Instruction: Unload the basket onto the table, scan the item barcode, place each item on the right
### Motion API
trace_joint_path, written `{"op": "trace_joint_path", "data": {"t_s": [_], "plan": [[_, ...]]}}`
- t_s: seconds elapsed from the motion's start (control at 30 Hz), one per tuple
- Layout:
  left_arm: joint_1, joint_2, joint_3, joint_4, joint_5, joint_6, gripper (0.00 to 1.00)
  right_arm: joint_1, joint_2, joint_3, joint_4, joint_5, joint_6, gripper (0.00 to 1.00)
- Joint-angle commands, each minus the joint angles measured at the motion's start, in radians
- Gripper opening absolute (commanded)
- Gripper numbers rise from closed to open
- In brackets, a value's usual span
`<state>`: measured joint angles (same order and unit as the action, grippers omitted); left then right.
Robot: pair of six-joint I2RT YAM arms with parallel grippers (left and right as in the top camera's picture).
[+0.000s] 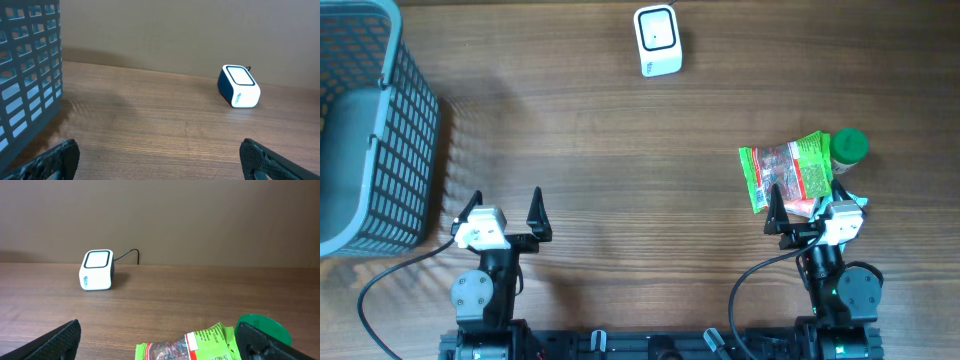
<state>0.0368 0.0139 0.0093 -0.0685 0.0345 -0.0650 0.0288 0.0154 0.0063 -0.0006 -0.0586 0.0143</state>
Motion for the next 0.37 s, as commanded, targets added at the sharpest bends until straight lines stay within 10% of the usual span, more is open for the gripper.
{"op": "trace_joint_path", "data": {"t_s": [0.0,0.33], "plan": [[0.005,-0.007,-0.003,-0.008,-0.013,-0.011,1.0,-0.004,-0.008,-0.001,0.003,0.01,0.014,1.0],[0.005,-0.007,-0.003,-0.008,-0.013,-0.011,1.0,-0.004,-0.008,-0.001,0.003,0.01,0.014,1.0]]}}
